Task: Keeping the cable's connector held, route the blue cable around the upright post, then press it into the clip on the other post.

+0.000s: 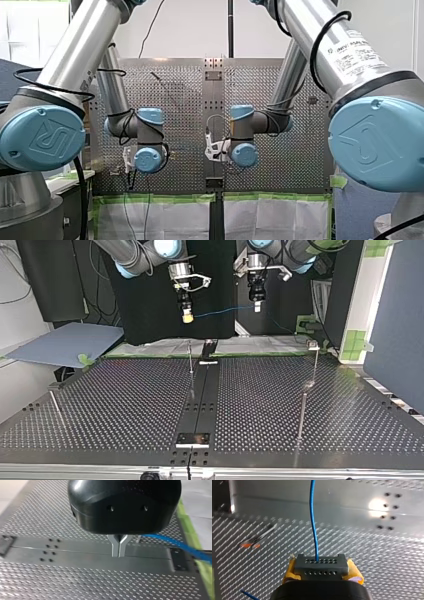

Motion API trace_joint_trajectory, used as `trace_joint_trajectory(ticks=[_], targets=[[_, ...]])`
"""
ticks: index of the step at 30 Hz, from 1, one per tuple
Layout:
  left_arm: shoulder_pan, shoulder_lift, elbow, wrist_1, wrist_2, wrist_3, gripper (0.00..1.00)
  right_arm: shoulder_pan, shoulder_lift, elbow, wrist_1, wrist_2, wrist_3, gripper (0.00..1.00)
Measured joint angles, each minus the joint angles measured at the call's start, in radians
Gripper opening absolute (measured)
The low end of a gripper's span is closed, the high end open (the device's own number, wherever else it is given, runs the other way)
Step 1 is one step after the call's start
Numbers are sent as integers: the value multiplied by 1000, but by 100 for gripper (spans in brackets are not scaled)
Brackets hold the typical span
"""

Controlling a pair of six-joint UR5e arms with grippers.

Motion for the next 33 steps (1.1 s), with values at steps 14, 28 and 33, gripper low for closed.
trace_joint_trajectory(ticks=[14, 28, 33], targets=[[40, -26, 0, -14, 34, -2, 0, -18, 109, -3, 103, 0, -17, 0], [26, 9, 3, -18, 46, -40, 0, -22, 161, 17, 131, 7, -7, 0], [29, 59, 3, -51, 49, -89, 0, -20, 114, 18, 163, -30, 37, 0]])
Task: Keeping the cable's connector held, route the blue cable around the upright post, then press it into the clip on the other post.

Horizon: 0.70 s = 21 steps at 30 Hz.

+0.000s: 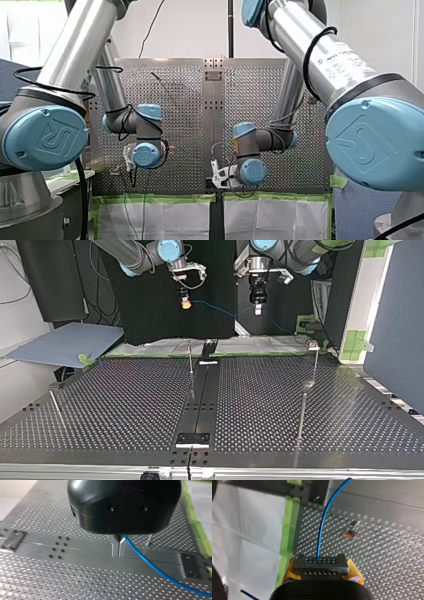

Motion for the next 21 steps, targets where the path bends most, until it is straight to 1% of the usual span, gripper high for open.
trace_joint_trajectory(ticks=[2, 3, 6, 7, 9, 11, 15, 21], targets=[[3, 21, 0, -14, 0, -16, 0, -3, -16, -6, 7, -15, 16, 0], [4, 30, 0, -19, 0, -20, 0, -4, -27, -12, 14, -26, 27, 0], [8, 60, 0, -43, 1, -21, 0, -4, -56, -34, 38, -55, 51, 0], [10, 69, 0, -51, 1, -20, 0, -3, -65, -41, 46, -63, 55, 0], [14, 89, 0, -71, 1, -18, 0, -1, -83, -58, 63, -76, 61, 0], [19, 109, 0, -90, -2, -19, 0, 0, -100, -75, 80, -82, 63, 0], [28, 144, 0, -124, -3, -21, 0, 1, -138, -113, 117, -87, 64, 0], [51, 192, 13, -173, 8, -34, 0, 2, -188, -163, 154, -93, 64, 0]])
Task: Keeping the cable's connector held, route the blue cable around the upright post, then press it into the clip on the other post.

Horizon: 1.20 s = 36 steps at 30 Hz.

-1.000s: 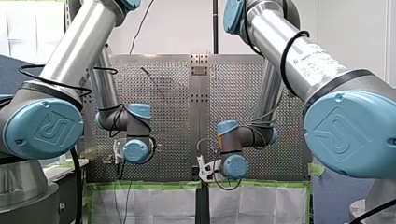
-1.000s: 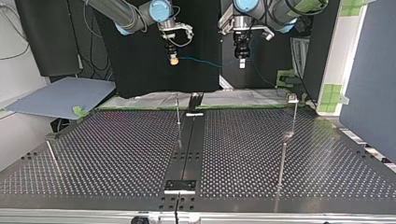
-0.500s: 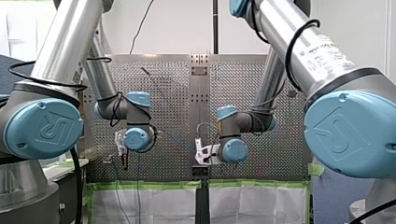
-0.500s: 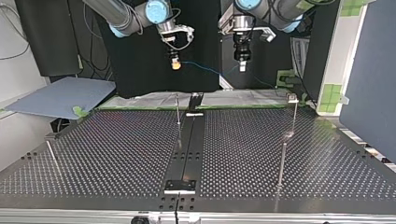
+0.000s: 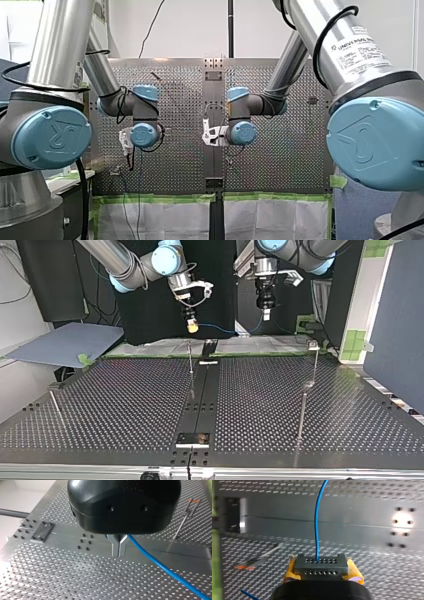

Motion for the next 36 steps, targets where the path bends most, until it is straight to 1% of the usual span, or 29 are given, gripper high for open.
trace_joint_trajectory(ticks=[7, 11, 14, 18, 23, 29, 32, 36], targets=[[25, 59, 55, -59, 12, -4, 0, 0, -59, -48, 33, -17, -1, 0], [39, 91, 87, -91, 12, -17, 0, -2, -91, -66, 49, -31, -1, 0], [51, 115, 113, -119, 13, -39, 0, -7, -117, -74, 53, -47, 2, 0], [67, 145, 134, -151, 16, -53, 0, -10, -149, -90, 66, -71, 3, 0], [89, 181, 153, -192, 24, -65, 0, -11, -161, -114, 93, -97, 1, 0], [118, 222, 177, -247, 46, -81, 0, -11, -162, -150, 110, -126, 7, 0], [131, 234, 194, -274, 64, -89, 0, -11, -163, -170, 119, -143, 13, 0], [147, 246, 222, -308, 78, -100, 0, -11, -162, -196, 131, -161, 21, 0]])
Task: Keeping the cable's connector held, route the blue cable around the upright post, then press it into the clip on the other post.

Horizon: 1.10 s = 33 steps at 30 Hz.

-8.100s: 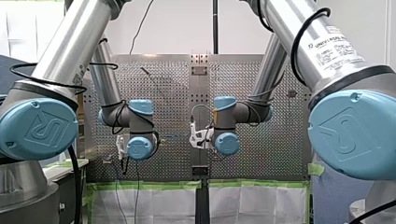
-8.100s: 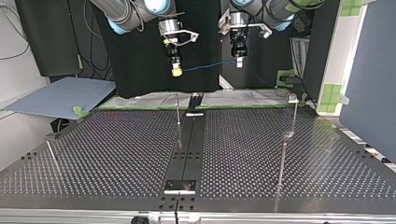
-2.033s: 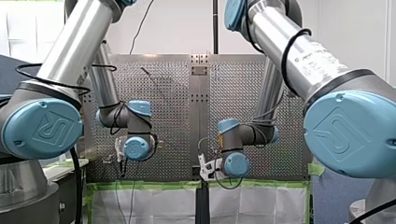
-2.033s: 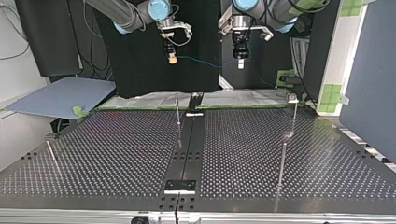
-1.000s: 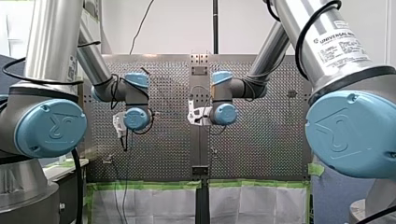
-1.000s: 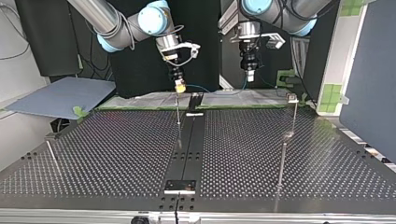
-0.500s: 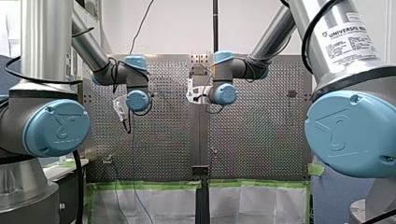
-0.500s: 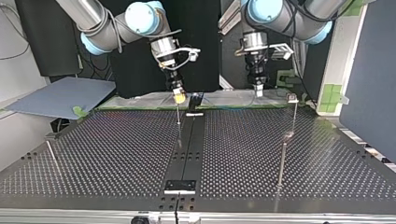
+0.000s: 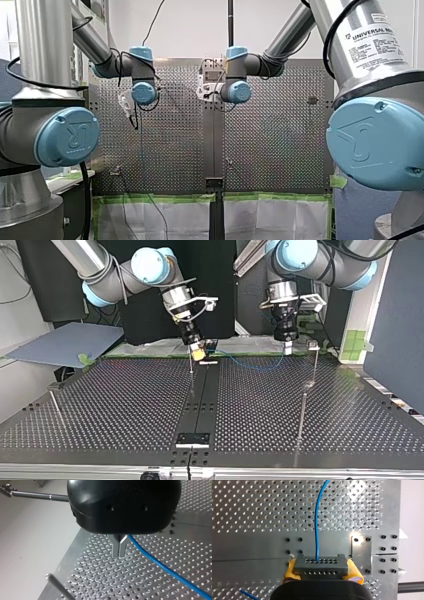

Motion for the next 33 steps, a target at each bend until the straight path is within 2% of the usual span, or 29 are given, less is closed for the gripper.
trace_joint_trajectory(ticks=[18, 33], targets=[[85, 47, 113, -107, 61, -8, 0, 15, 3, -145, 79, -38, 4, 0], [220, 57, 170, -141, 193, -15, 0, 20, 11, -210, 85, -73, 17, 0]])
